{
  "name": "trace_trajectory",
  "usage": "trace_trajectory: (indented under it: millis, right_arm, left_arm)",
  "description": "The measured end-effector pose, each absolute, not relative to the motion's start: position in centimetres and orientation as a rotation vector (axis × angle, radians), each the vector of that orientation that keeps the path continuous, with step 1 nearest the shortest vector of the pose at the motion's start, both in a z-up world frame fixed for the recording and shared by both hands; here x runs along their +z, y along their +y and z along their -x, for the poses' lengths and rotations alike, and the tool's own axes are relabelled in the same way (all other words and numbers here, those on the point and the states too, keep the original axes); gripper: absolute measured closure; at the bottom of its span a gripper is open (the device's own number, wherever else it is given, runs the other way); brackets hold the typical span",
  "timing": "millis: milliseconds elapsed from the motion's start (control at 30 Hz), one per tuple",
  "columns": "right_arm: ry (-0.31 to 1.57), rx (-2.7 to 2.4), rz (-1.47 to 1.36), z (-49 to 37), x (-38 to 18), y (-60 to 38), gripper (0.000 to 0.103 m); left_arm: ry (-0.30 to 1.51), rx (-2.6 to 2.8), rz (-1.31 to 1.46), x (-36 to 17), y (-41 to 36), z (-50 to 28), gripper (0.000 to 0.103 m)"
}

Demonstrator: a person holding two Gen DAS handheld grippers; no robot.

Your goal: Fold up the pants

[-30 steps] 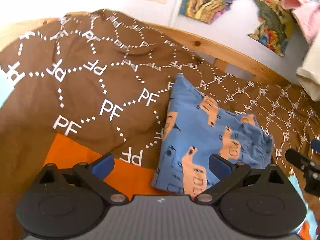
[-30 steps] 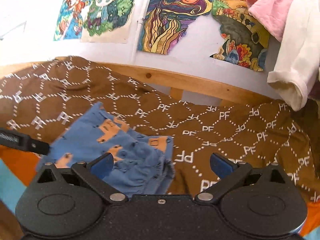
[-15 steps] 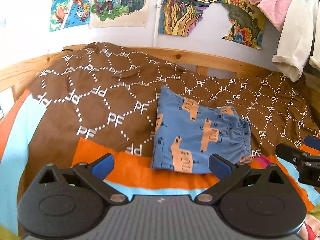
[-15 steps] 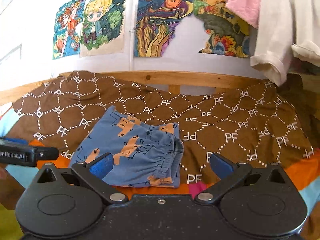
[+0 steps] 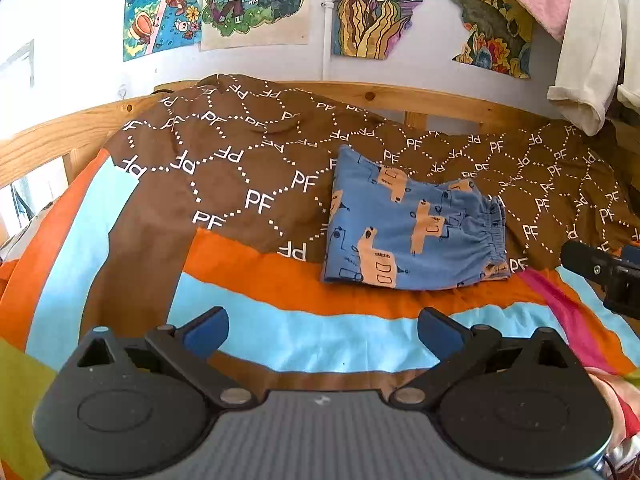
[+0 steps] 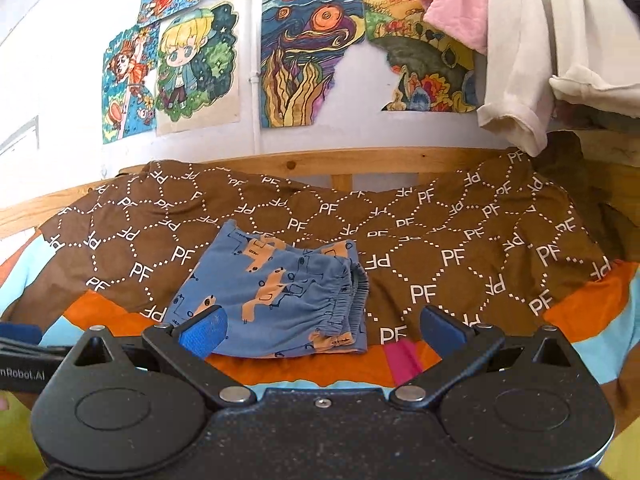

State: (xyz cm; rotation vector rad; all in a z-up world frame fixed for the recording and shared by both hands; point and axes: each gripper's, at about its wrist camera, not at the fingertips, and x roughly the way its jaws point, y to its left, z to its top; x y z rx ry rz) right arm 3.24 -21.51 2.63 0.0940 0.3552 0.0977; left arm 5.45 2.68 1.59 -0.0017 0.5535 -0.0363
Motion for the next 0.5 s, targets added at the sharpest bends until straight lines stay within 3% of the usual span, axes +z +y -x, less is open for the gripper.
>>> trace_trajectory:
  millis: [500]
  right_arm:
    - [0.401, 0.083, -0.079, -2.4, 0.7, -21.6, 0.001]
  left_arm:
    - [0.574, -0.027, 0.055, 0.4, 3.6, -6.1, 0.000]
